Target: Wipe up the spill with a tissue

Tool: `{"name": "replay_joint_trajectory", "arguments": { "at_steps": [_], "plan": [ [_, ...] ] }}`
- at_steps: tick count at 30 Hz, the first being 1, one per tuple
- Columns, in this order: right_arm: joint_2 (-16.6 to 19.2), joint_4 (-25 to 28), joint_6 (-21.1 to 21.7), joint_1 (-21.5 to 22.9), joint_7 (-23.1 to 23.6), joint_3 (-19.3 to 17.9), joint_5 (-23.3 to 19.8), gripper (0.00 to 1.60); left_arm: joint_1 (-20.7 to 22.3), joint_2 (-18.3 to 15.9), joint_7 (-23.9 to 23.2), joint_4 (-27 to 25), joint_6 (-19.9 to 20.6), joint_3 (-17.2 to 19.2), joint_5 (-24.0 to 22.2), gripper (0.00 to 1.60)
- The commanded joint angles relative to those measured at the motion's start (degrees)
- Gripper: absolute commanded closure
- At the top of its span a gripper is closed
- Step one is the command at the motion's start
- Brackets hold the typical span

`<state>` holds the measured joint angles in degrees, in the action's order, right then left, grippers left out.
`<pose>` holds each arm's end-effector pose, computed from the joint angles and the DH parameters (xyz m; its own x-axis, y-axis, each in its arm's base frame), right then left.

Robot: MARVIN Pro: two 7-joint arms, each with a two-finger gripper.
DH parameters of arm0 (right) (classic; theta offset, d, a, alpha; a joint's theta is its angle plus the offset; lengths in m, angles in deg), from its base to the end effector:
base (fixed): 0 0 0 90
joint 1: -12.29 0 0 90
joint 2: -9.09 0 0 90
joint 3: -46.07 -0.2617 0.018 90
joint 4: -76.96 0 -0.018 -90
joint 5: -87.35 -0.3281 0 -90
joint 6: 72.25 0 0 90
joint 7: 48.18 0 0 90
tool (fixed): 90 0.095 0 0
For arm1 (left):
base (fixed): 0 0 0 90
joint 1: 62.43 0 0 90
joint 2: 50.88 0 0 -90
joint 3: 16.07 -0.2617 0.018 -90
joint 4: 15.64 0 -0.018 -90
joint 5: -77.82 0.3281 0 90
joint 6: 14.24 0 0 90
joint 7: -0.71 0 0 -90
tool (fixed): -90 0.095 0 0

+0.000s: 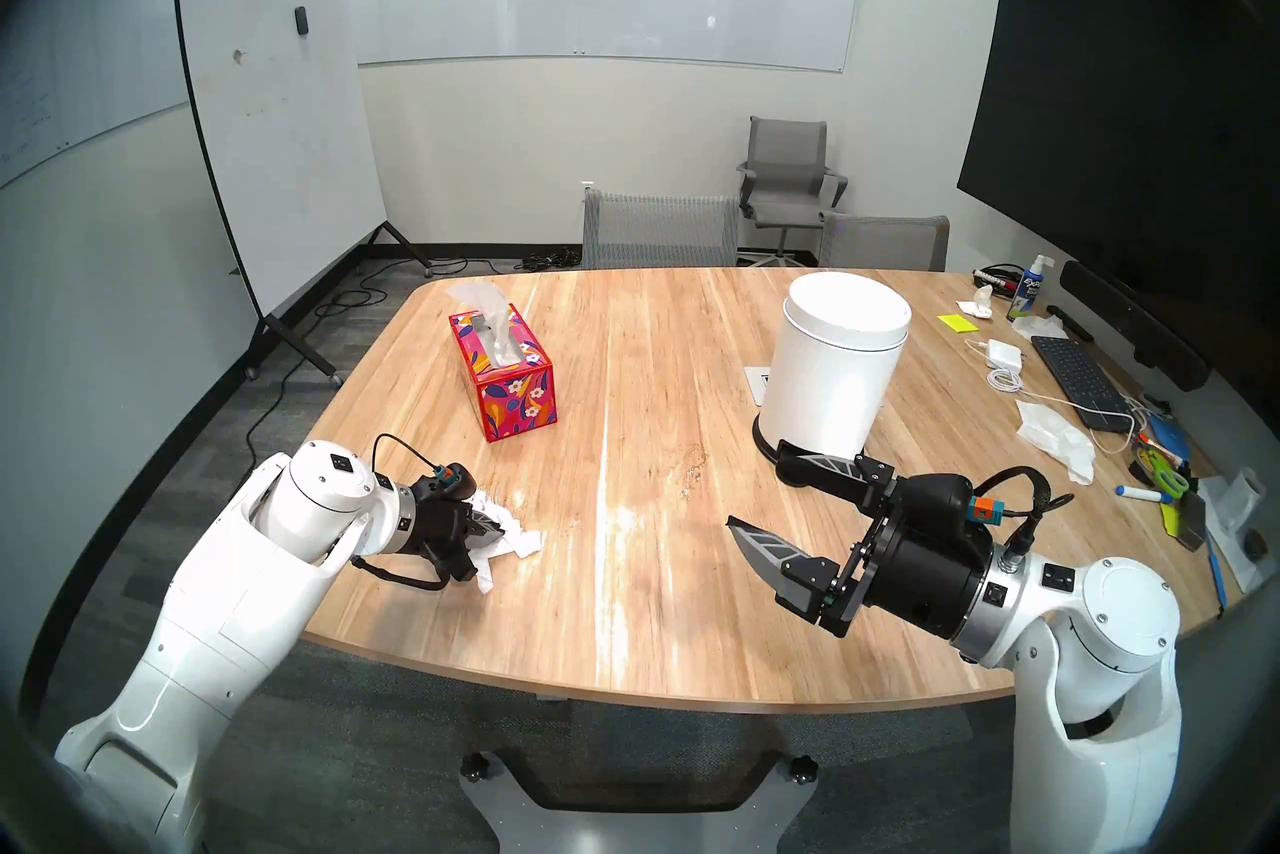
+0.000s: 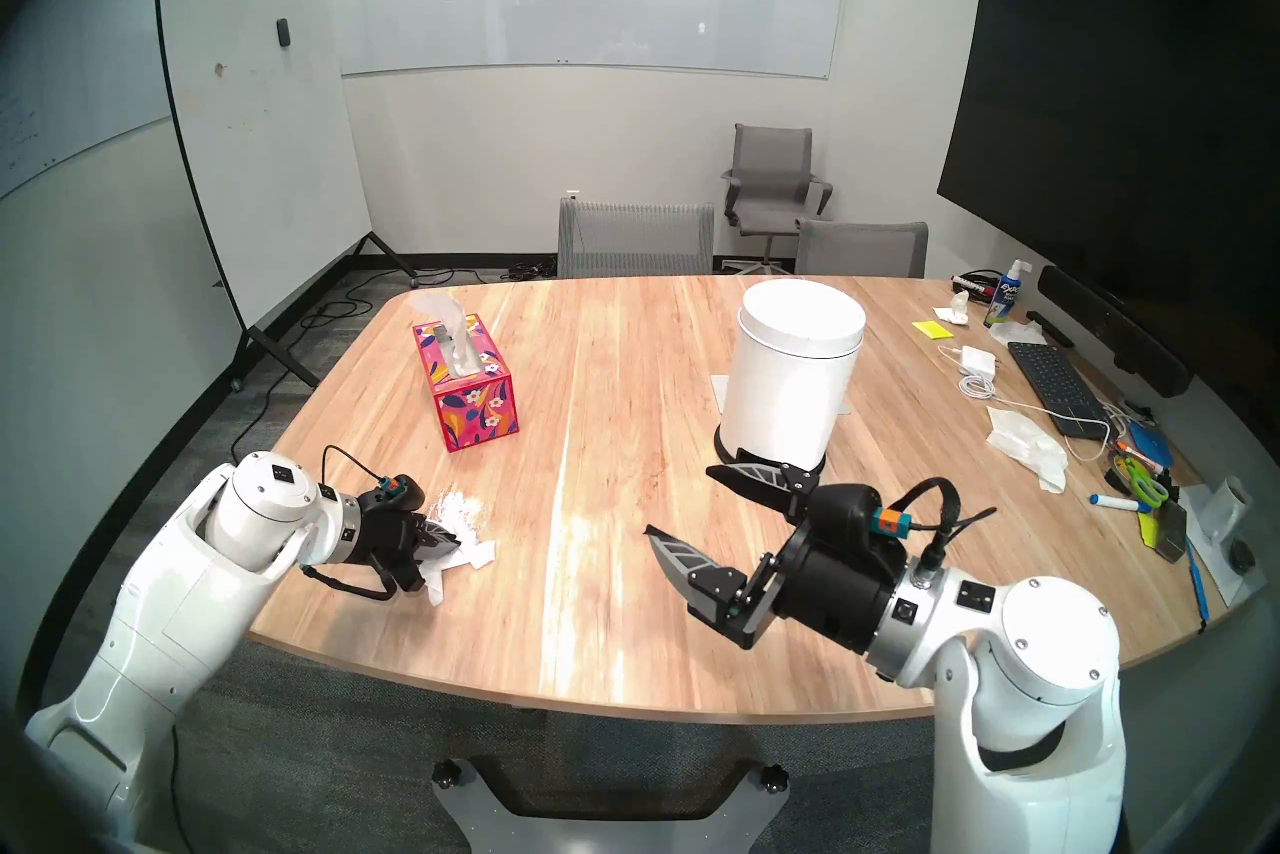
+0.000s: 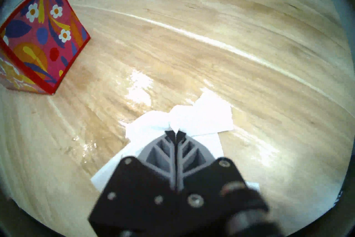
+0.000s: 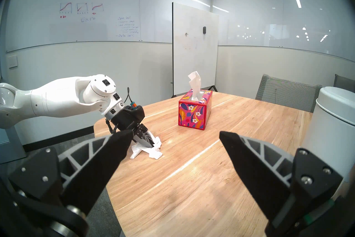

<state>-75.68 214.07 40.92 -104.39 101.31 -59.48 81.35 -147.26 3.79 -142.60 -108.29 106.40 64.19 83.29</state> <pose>0.2678 0.0012 -0.1438 0.0374 0.0981 0.9945 0.7660 -0.6419 0.0346 0.4066 0.0589 -0.2884 0.3908 -0.6391 0.6624 -0.7962 -0.5959 -0.1053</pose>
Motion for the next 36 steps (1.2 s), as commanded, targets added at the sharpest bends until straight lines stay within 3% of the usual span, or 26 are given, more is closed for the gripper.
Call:
{"name": "replay_joint_trajectory", "arguments": {
  "at_steps": [1, 9, 15, 27, 36],
  "plan": [
    [0.1, 0.9, 0.0, 0.2, 0.1, -0.1, -0.2, 0.0, -2.9, 2.1, 0.2, -6.7, 1.8, -0.9, -0.9, 1.6],
    [0.1, 0.9, 0.0, 0.2, 0.1, -0.1, -0.2, 0.0, -5.4, 4.4, 3.6, -13.5, 7.0, -2.2, 0.1, 1.6],
    [0.1, 0.9, 0.0, 0.2, 0.1, -0.1, -0.2, 0.0, -3.8, 5.5, 5.5, -13.8, 9.7, -1.6, -0.5, 1.6],
    [0.1, 0.9, 0.0, 0.2, 0.1, -0.1, -0.2, 0.0, 0.4, 4.6, 3.0, -14.4, 12.5, 4.4, -4.7, 1.6],
    [0.1, 0.9, 0.0, 0.2, 0.1, -0.1, -0.2, 0.0, 0.1, 3.2, -0.6, -16.6, 14.3, 9.0, -7.7, 1.6]
  ]
}}
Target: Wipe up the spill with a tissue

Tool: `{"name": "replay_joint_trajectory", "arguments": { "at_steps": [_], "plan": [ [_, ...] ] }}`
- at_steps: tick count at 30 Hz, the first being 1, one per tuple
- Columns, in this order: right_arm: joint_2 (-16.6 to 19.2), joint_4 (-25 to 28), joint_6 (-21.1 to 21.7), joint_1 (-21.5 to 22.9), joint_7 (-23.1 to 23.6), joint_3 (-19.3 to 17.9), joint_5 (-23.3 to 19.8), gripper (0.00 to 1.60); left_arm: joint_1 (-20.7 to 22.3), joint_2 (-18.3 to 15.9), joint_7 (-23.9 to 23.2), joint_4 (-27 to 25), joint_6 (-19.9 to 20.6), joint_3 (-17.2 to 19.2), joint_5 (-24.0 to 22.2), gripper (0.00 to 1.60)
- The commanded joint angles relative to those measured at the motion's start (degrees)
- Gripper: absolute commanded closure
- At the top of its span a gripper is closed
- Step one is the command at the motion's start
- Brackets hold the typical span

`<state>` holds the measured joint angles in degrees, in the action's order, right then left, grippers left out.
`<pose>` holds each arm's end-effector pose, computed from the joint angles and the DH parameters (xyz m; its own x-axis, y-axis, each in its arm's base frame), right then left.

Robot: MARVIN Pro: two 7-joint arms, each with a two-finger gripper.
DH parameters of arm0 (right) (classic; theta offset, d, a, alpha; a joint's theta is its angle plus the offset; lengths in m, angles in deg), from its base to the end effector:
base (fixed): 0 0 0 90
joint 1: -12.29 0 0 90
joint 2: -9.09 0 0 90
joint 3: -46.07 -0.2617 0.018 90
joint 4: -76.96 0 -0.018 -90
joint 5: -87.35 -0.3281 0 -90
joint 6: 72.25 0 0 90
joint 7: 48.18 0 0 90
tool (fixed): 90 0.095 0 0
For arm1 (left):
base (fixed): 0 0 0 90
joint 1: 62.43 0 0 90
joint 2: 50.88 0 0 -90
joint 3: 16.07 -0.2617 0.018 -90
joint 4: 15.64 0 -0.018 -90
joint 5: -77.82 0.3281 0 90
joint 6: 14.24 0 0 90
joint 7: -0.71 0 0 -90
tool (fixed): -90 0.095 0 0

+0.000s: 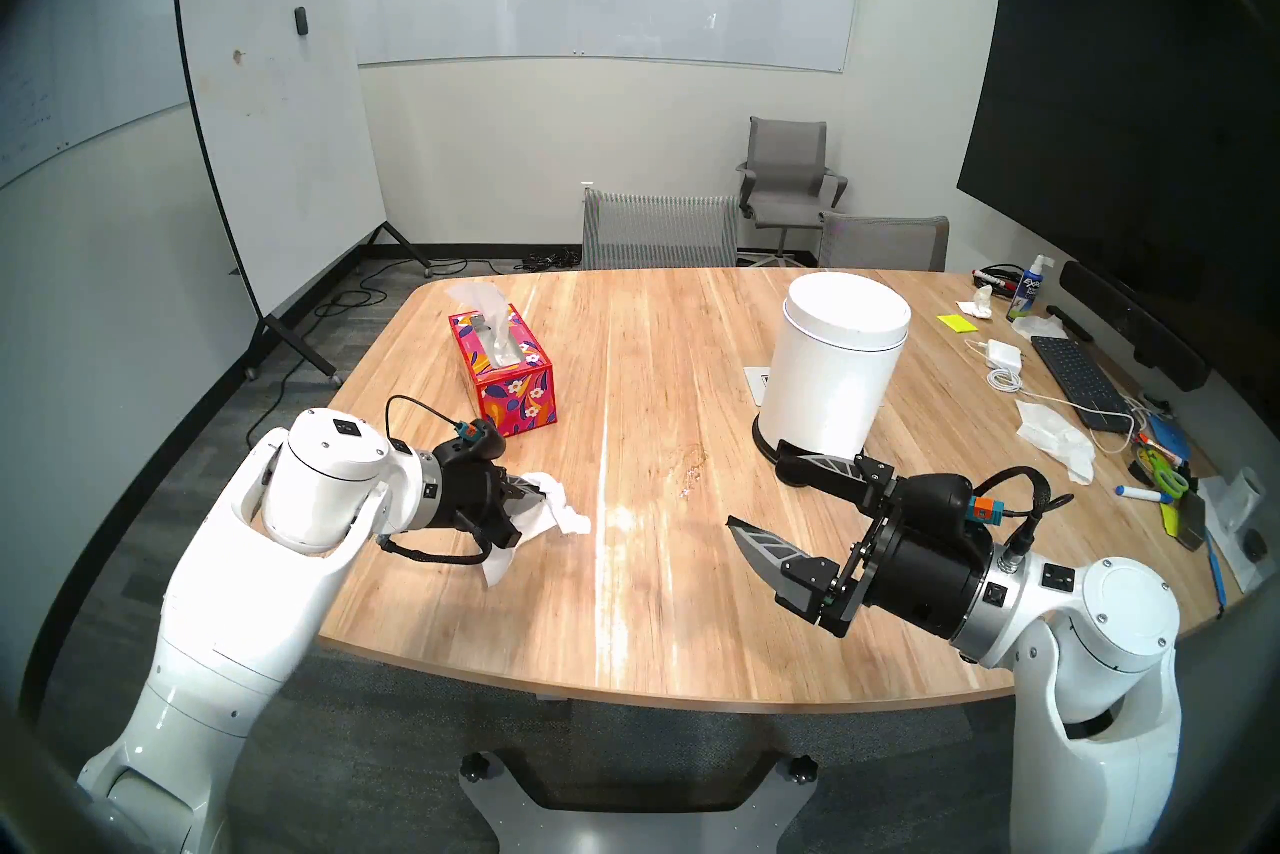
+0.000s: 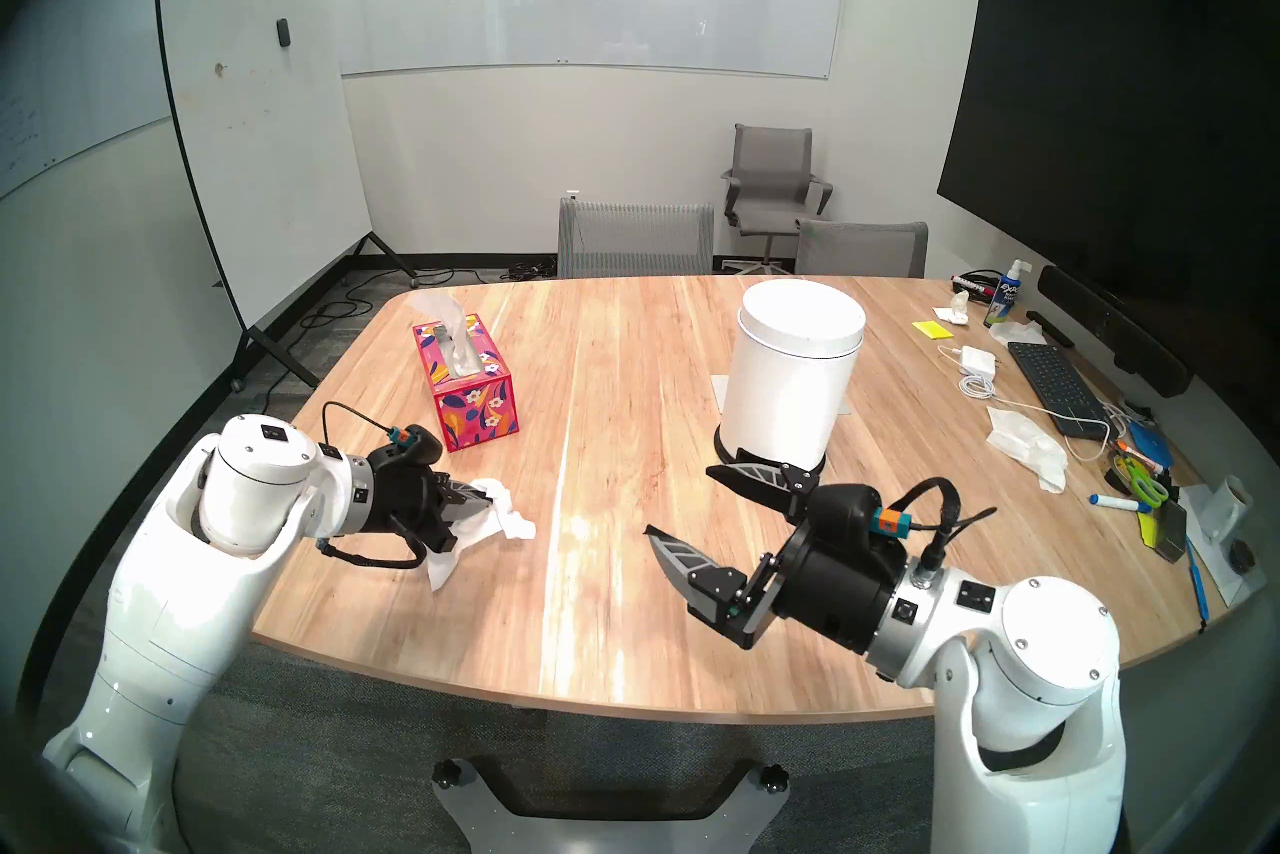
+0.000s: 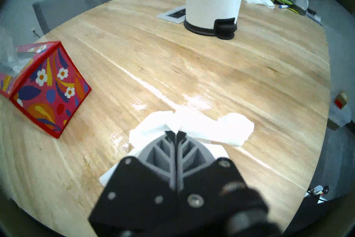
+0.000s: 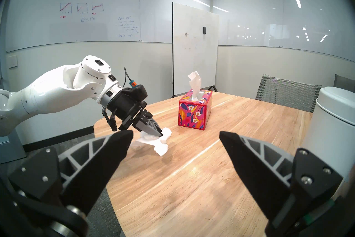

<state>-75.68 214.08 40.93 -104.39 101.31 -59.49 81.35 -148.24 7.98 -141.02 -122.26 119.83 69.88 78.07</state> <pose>0.2678 0.0012 -0.1438 0.0374 0.0982 0.9945 0.7659 -0.6420 0.0346 0.3997 0.0228 -0.2059 0.4042 -0.4894 0.7727 -0.7370 -0.6746 -0.0417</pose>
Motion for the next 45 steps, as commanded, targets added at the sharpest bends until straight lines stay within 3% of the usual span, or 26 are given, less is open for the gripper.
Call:
{"name": "replay_joint_trajectory", "arguments": {
  "at_steps": [1, 24, 28, 45],
  "plan": [
    [0.1, 0.9, 0.0, 0.2, 0.1, -0.1, -0.2, 0.0, 1.0, -1.1, -2.5, -2.8, 1.0, 3.7, -2.7, 1.6],
    [0.1, 0.9, 0.0, 0.1, 0.2, -0.1, -0.2, 0.0, 1.6, 2.2, -4.4, -2.5, 1.8, 9.2, -7.1, 1.6],
    [0.1, 1.0, 0.0, 0.1, 0.2, -0.2, -0.2, 0.0, 0.3, 3.5, -3.4, -3.4, 0.1, 10.1, -7.2, 1.6],
    [0.1, 1.0, 0.0, 0.1, 0.2, -0.2, -0.2, 0.0, 1.4, 3.7, -4.0, -2.6, 0.8, 9.9, -8.3, 1.6]
  ]
}}
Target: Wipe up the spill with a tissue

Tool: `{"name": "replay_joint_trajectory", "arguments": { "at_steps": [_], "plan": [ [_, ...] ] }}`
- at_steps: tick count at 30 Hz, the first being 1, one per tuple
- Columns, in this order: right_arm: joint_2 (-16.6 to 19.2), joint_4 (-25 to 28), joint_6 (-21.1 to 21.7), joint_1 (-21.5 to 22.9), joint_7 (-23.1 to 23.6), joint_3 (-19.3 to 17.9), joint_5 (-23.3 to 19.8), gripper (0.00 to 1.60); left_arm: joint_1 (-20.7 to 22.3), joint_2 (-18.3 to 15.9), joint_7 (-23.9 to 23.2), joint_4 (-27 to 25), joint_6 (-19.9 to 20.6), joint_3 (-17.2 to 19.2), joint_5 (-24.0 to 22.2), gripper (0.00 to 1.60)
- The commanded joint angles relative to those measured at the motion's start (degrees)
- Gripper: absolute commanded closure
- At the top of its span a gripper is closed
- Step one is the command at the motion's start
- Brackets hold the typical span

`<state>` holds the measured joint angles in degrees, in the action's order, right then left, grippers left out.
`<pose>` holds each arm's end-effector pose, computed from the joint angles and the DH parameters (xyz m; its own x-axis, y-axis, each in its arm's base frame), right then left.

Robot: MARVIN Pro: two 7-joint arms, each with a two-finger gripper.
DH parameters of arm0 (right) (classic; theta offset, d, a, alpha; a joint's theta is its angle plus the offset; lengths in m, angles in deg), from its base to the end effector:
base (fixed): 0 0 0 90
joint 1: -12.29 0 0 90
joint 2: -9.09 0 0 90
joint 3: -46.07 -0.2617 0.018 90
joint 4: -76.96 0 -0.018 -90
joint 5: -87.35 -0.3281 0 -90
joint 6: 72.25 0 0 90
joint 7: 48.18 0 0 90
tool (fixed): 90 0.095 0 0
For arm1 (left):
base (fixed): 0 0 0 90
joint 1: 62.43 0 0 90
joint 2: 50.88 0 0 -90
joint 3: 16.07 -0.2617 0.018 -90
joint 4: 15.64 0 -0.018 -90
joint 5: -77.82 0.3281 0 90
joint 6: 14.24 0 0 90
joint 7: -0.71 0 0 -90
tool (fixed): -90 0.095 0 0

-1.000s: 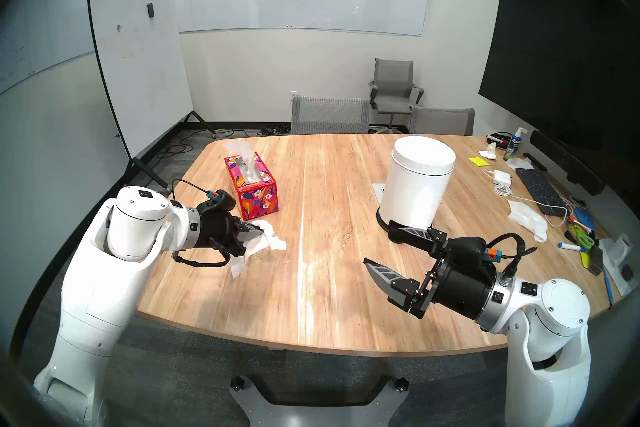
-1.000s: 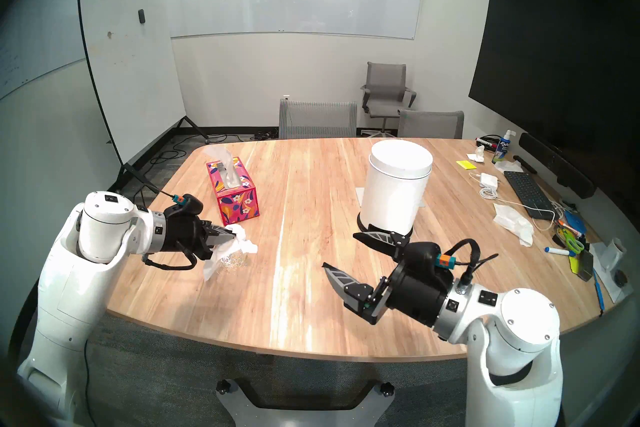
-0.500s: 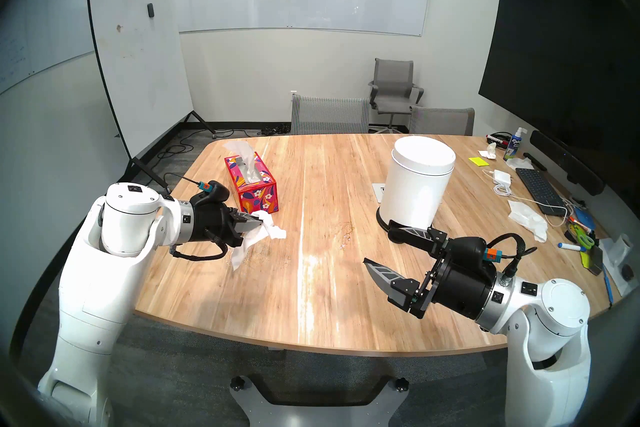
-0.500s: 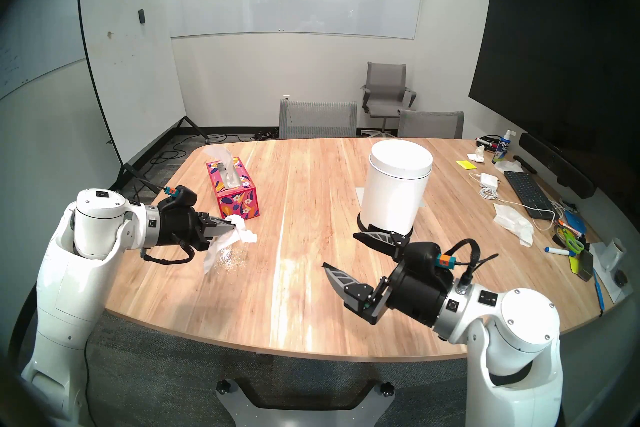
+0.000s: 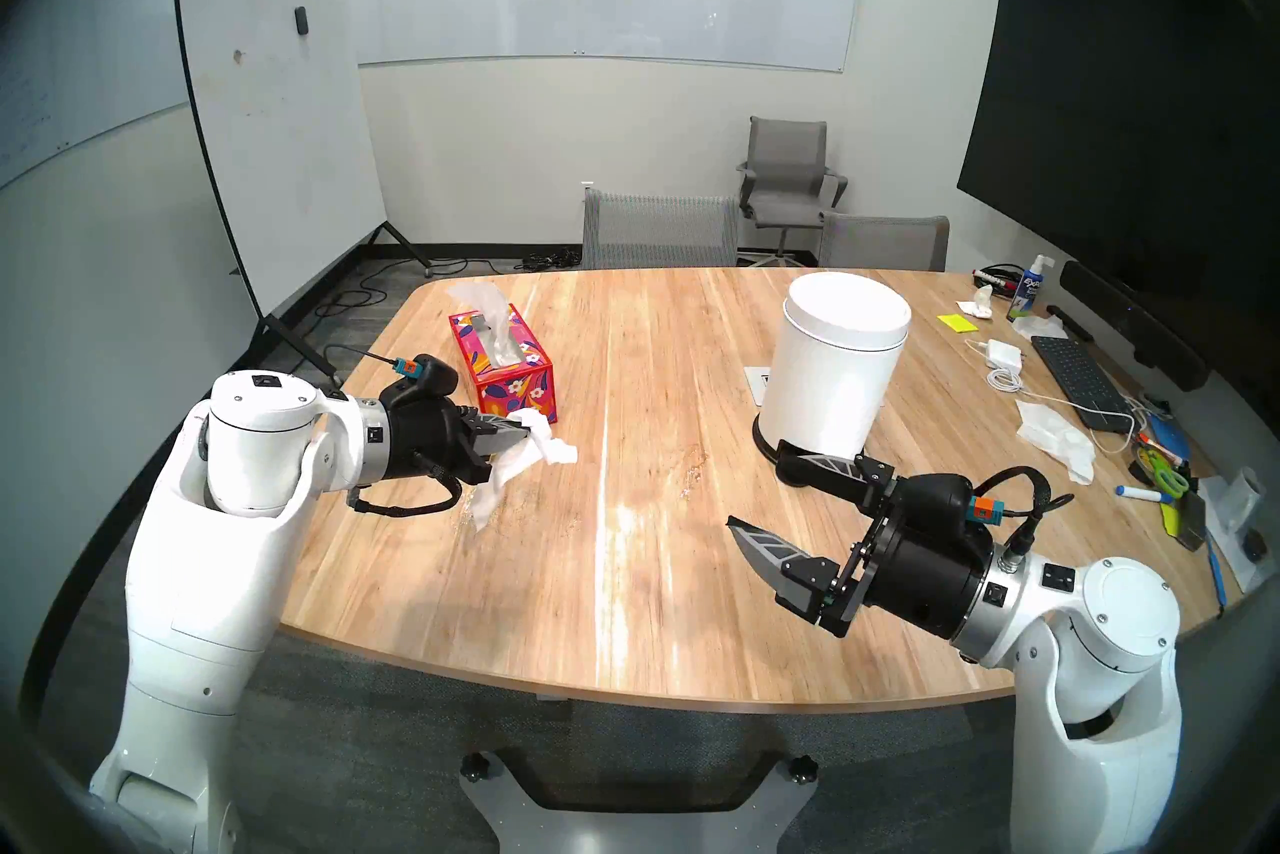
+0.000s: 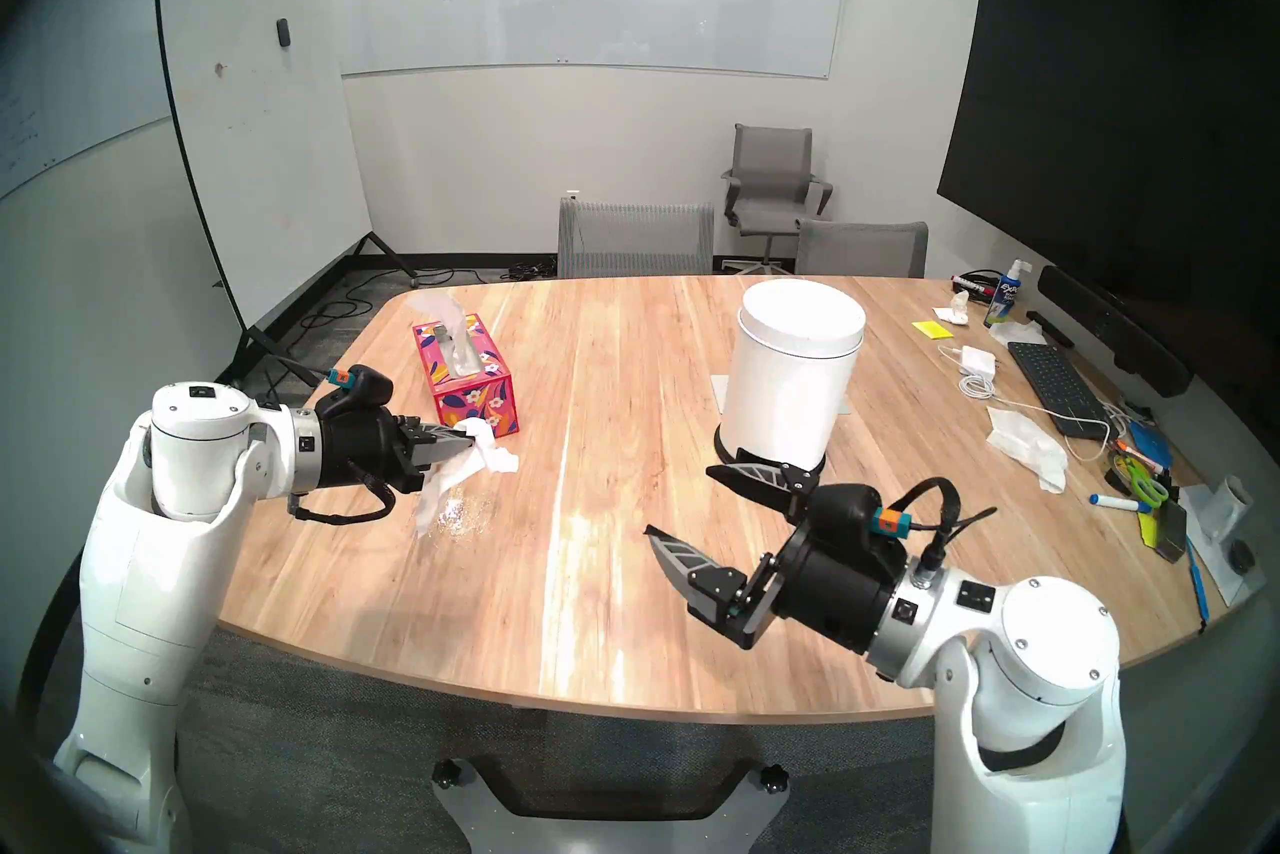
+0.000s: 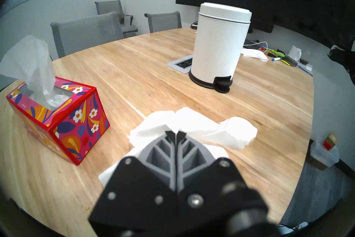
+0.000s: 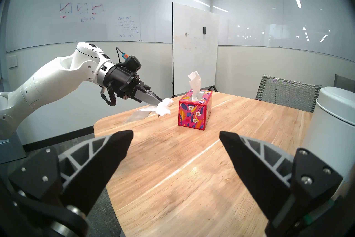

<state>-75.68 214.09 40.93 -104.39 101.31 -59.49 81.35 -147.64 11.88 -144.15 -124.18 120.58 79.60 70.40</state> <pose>0.2678 0.0012 -0.1437 0.0372 0.0983 0.9945 0.7659 -0.6420 0.0348 0.4011 0.0473 -0.1551 0.3606 -0.2877 0.8872 -0.7102 -0.7014 0.0612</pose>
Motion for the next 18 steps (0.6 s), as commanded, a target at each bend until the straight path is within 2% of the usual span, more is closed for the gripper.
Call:
{"name": "replay_joint_trajectory", "arguments": {
  "at_steps": [1, 18],
  "plan": [
    [0.1, 0.9, 0.0, 0.1, 0.1, -0.2, -0.2, 0.0, 0.8, -0.2, -0.9, -0.6, 0.0, 0.2, -0.6, 1.6],
    [0.1, 0.9, 0.0, 0.1, 0.1, -0.2, -0.2, 0.0, 0.9, 0.0, -1.3, -0.6, 0.0, 0.3, -0.3, 1.6]
  ]
}}
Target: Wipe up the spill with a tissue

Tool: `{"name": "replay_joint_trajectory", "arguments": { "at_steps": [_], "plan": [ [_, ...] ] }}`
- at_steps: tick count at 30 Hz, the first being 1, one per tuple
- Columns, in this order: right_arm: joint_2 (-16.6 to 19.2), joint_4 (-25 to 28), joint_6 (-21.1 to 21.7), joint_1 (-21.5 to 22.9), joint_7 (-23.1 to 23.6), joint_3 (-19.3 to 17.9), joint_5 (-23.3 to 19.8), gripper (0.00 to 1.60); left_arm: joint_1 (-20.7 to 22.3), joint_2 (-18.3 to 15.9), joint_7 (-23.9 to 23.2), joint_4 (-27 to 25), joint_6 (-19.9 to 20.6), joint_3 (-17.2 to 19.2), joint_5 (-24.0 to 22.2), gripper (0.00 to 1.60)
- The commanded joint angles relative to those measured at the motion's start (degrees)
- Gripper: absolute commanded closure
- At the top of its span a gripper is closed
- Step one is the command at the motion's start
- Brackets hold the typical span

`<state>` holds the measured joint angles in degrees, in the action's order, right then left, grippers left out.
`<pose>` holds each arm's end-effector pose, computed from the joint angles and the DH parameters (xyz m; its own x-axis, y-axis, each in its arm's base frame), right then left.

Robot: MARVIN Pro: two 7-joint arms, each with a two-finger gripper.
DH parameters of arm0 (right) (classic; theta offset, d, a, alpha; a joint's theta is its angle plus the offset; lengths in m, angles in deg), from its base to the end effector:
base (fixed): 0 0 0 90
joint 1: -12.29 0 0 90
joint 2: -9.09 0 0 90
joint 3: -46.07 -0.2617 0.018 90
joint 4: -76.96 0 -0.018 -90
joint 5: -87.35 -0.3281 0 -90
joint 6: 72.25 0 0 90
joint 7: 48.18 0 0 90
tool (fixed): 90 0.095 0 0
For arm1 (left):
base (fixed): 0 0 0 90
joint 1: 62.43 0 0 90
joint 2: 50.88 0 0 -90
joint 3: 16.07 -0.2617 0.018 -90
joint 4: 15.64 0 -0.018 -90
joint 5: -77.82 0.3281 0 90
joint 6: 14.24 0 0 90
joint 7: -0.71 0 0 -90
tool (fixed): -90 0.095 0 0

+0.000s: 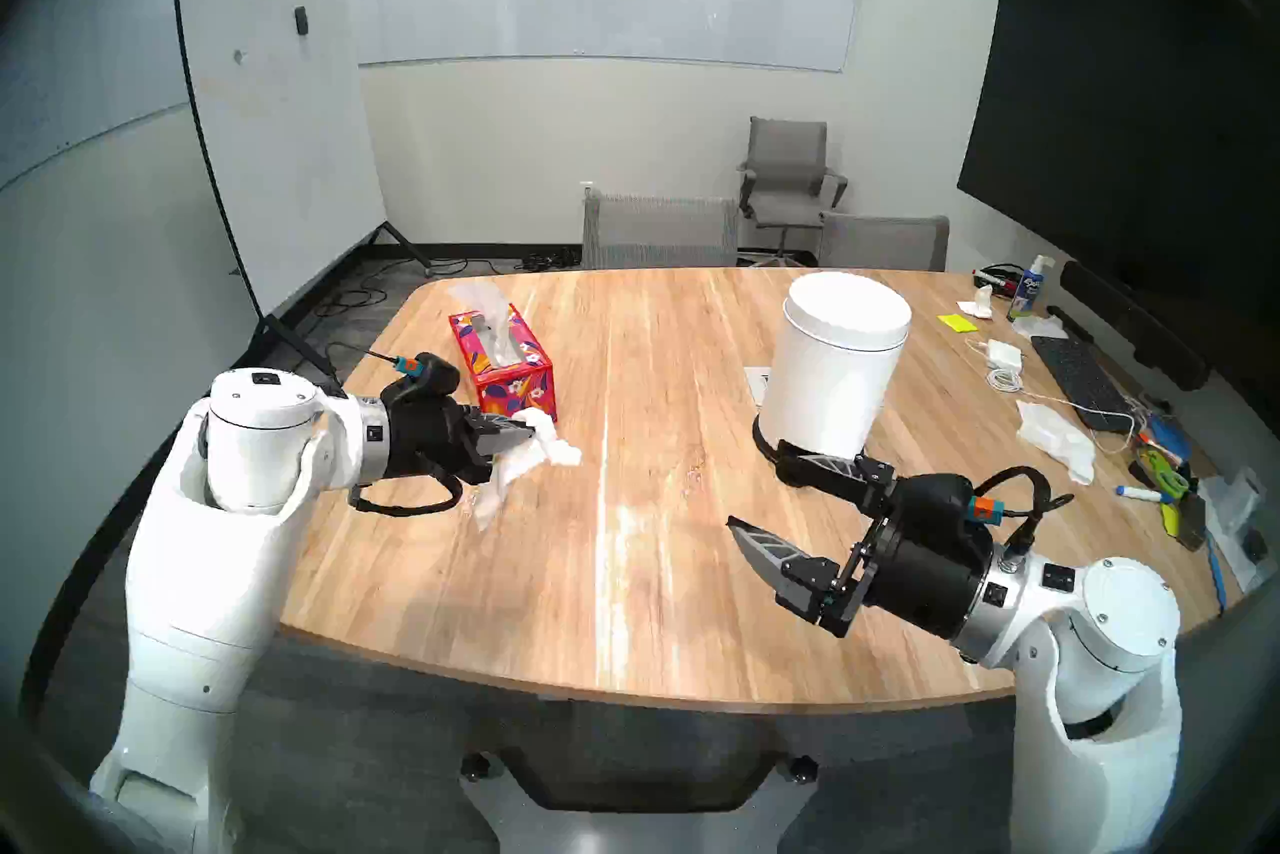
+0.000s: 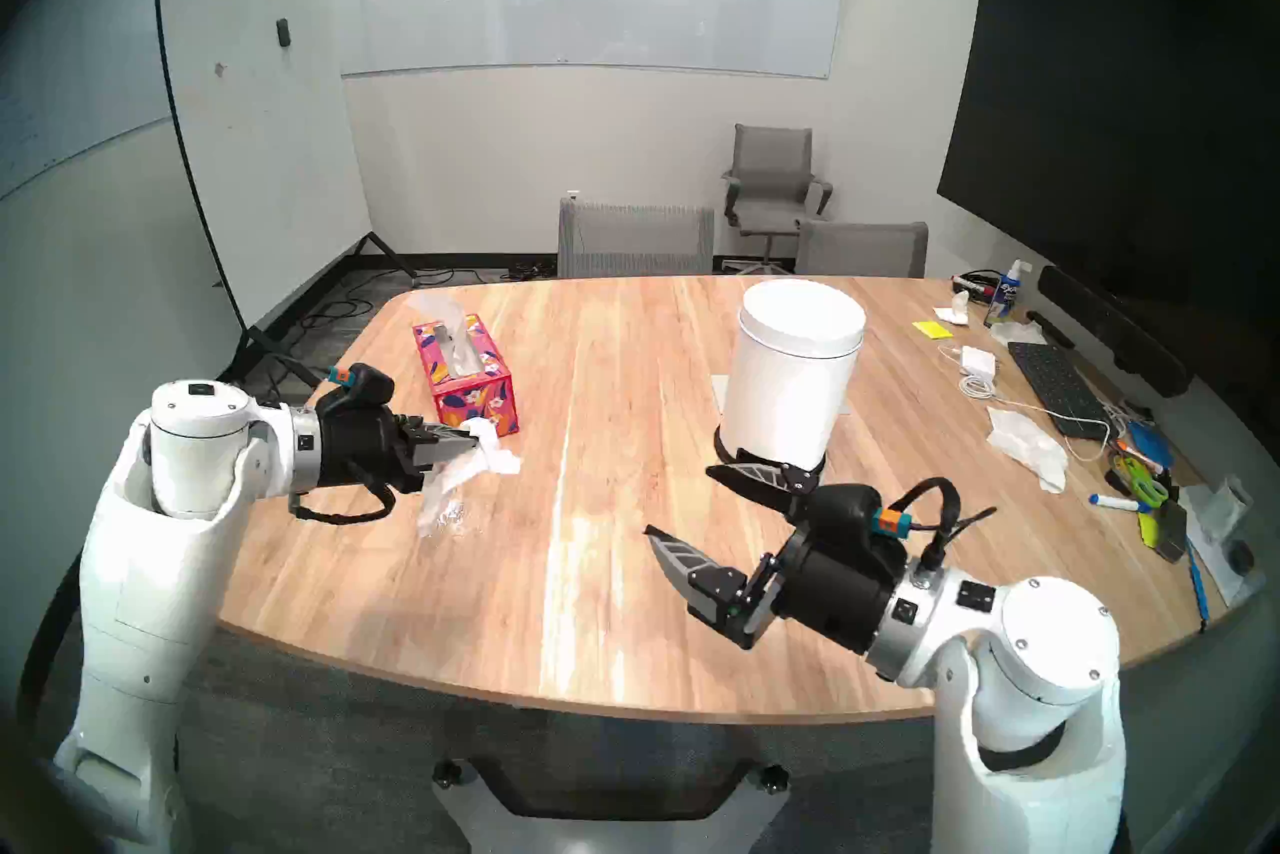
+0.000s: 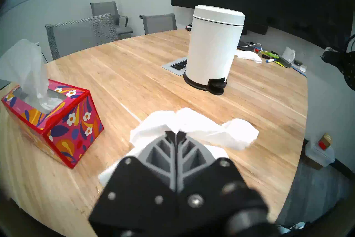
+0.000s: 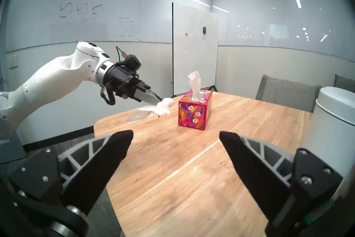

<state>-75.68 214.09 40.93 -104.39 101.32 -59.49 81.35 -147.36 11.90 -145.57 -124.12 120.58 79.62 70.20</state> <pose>0.2678 0.0012 -0.1437 0.0372 0.0983 0.9945 0.7660 -0.6419 0.0348 0.4002 0.0457 -0.1531 0.3569 -0.2847 0.8897 -0.7257 -0.6842 0.0722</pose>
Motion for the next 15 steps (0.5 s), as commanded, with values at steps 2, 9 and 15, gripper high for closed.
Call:
{"name": "replay_joint_trajectory", "arguments": {
  "at_steps": [2, 9, 15],
  "plan": [
    [0.1, 0.9, 0.0, 0.1, 0.1, -0.2, -0.2, 0.0, 0.6, 0.0, 0.1, -0.6, 0.0, 0.3, 0.0, 1.6],
    [0.1, 0.9, 0.0, 0.1, 0.1, -0.2, -0.2, 0.0, 0.6, 0.1, 0.0, -0.6, 0.0, 0.4, 0.0, 1.6],
    [0.1, 0.9, 0.0, 0.1, 0.1, -0.2, -0.2, 0.0, 0.6, 0.1, 0.0, -0.6, 0.0, 0.4, 0.1, 1.6]
  ]
}}
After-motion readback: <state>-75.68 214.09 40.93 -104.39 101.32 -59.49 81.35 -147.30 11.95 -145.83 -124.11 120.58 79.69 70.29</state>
